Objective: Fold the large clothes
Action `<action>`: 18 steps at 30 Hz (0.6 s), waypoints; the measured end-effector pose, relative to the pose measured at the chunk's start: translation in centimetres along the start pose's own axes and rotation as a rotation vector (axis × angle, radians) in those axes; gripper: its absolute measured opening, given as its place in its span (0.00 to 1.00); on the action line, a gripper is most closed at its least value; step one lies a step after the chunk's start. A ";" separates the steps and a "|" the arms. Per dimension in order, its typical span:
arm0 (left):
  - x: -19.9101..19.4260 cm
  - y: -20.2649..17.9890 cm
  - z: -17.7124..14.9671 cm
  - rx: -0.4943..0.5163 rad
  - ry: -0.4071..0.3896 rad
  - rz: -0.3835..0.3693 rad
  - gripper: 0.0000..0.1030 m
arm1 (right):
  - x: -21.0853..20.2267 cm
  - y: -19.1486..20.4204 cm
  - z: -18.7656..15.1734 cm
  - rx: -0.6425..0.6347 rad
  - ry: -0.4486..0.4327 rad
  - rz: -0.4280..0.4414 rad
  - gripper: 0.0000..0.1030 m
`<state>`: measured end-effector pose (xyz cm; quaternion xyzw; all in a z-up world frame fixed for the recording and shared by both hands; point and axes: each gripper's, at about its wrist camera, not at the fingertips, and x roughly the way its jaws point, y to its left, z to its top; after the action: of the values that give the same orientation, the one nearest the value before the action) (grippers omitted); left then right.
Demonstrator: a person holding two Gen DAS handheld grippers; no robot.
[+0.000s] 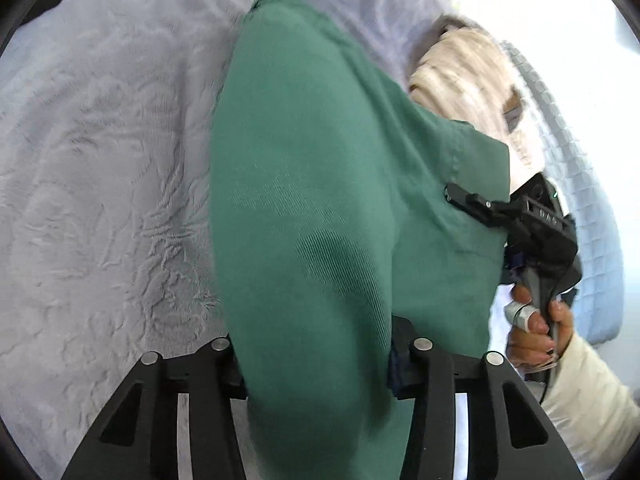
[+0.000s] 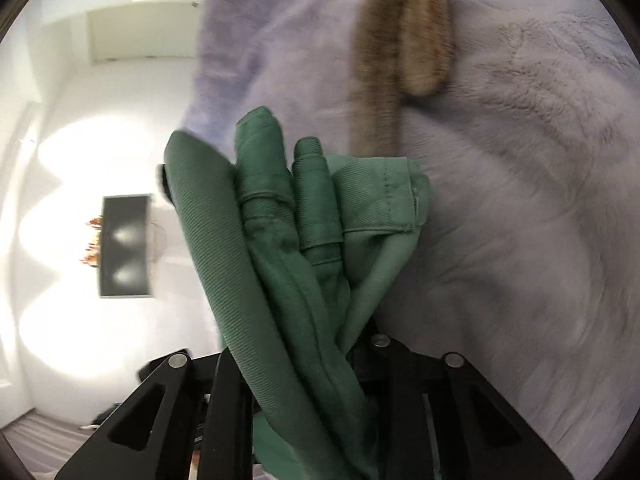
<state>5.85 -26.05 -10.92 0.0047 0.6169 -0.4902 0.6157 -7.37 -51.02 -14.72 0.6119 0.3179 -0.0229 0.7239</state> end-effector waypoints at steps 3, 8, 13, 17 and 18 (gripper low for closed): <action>-2.7 -0.9 -0.8 0.031 -0.014 -0.025 0.47 | -1.2 2.3 -1.9 -0.022 -0.020 0.062 0.20; -8.1 -1.1 -3.7 0.092 -0.029 -0.038 0.47 | -2.2 5.9 -5.9 -0.052 -0.023 0.095 0.20; -13.2 1.3 -7.3 0.114 -0.017 -0.030 0.47 | -1.2 8.4 -10.7 -0.060 -0.002 0.125 0.20; -16.1 4.5 -10.7 0.091 0.036 0.016 0.47 | 1.8 8.5 -16.0 -0.017 0.024 0.154 0.20; -16.8 5.5 -11.8 0.083 0.050 0.027 0.47 | 2.7 8.4 -17.3 -0.007 0.032 0.155 0.20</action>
<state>4.34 -5.93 -4.20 0.0508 0.6113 -0.5065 0.6060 -9.19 -32.43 -9.59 0.6325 0.2813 0.0443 0.7203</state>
